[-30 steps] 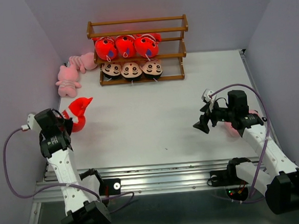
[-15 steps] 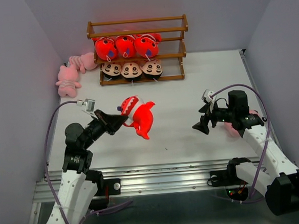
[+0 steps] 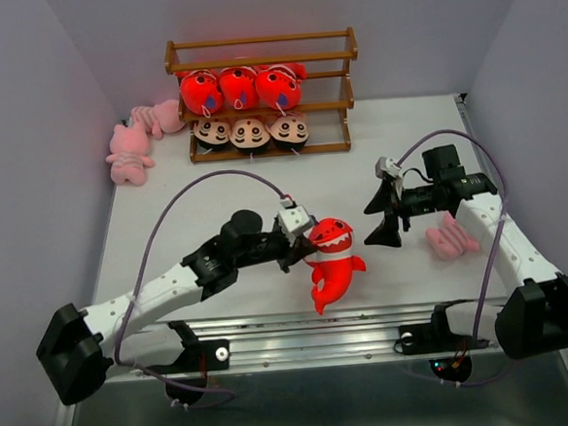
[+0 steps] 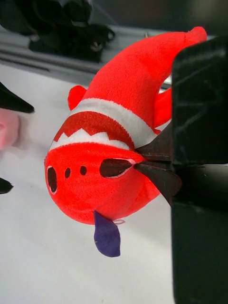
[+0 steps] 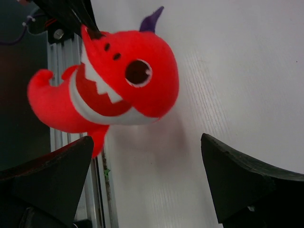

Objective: Place and organize the stuffed toys onto the shelf
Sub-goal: Pass the stuffed toy from the left arm to the right

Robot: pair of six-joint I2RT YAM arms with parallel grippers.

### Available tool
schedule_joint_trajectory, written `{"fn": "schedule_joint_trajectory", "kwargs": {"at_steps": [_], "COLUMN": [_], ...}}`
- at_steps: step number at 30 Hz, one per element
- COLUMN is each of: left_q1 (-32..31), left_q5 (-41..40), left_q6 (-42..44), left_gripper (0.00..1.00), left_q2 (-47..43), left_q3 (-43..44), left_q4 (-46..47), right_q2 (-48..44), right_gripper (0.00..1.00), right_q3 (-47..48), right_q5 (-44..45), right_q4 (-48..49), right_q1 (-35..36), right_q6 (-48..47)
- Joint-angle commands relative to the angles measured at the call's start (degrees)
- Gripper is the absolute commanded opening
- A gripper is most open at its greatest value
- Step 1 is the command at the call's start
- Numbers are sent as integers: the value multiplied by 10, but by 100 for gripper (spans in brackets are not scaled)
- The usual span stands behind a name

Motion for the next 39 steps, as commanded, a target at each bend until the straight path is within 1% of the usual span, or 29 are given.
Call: {"fn": "schedule_joint_trajectory", "kwargs": {"at_steps": [1,2,4,5,7,10,11,13,16,17,19,20,21,22,23,24,26,27,29,31,33,34,35,36,37,38,39], "left_q1": [-54,-55,-55,-56,-57,-57,-60,-79,-121,-126,-135,-136,-139,-144,-146,-148,-151,-152,-152,-154,-160,-163,-167,-171,-178,-183,-192], "left_q5": [-171,-189,-192,-191,-181,-177,-183,-206,-295,-356,-416,-448,-460,-483,-496,-510,-563,-578,-595,-614,-635,-651,-683,-693,-701,-718,-724], "left_q6": [183,194,203,209,215,213,213,228,250,233,200,169,151,134,97,78,43,4,-38,-93,-128,-163,-182,-194,-204,-228,-238], "left_gripper": [0,0,0,0,0,0,0,0,0,0,0,0,0,0,0,0,0,0,0,0,0,0,0,0,0,0,0], "left_q2": [71,77,72,66,54,48,47,39,20,16,10,8,5,-1,-2,0,8,14,27,41,55,70,77,84,97,104,116], "left_q3": [78,81,73,67,47,36,35,22,-10,-15,-30,-34,-38,-48,-51,-54,-53,-50,-44,-39,-29,-15,-8,-3,6,11,21], "left_q4": [-27,-19,3,30,61,73,74,80,121,152,189,219,236,272,288,300,318,317,329,342,341,337,324,323,323,318,315], "right_q2": [-15,-34,-56,-78,-92,-91,-87,-69,-40,-32,-18,-17,-19,-27,-34,-43,-62,-78,-94,-95,-92,-91,-94,-98,-103,-102,-98], "right_gripper": [100,100,100,100,100,100,100,100,100,100,100,100,100,100,100,100,100,100,100,100,100,100,100,100,100,100,100], "right_q3": [47,45,34,19,2,-23,-25,-20,-4,2,-3,-10,-18,-38,-49,-60,-77,-94,-114,-126,-135,-149,-157,-166,-179,-181,-178], "right_q5": [-17,2,21,31,33,19,12,0,-22,-35,-39,-33,-13,2,20,23,22,22,39,37,25,18,14,11,11,12,25], "right_q4": [-59,-39,-9,14,36,58,76,87,123,137,182,206,269,299,346,365,399,429,454,464,484,509,528,578,602,622,620], "right_q1": [-3,-3,-3,-3,-3,-3,-3,-3,-3,-3,-3,-3,-3,-3,-3,-3,-3,3,3,3,9,9,9,9,15,15,20], "right_q6": [31,57,95,116,132,135,155,175,249,284,352,431,474,518,567,584,617,622,631,629,640,651,683,699,713,729,731]}}
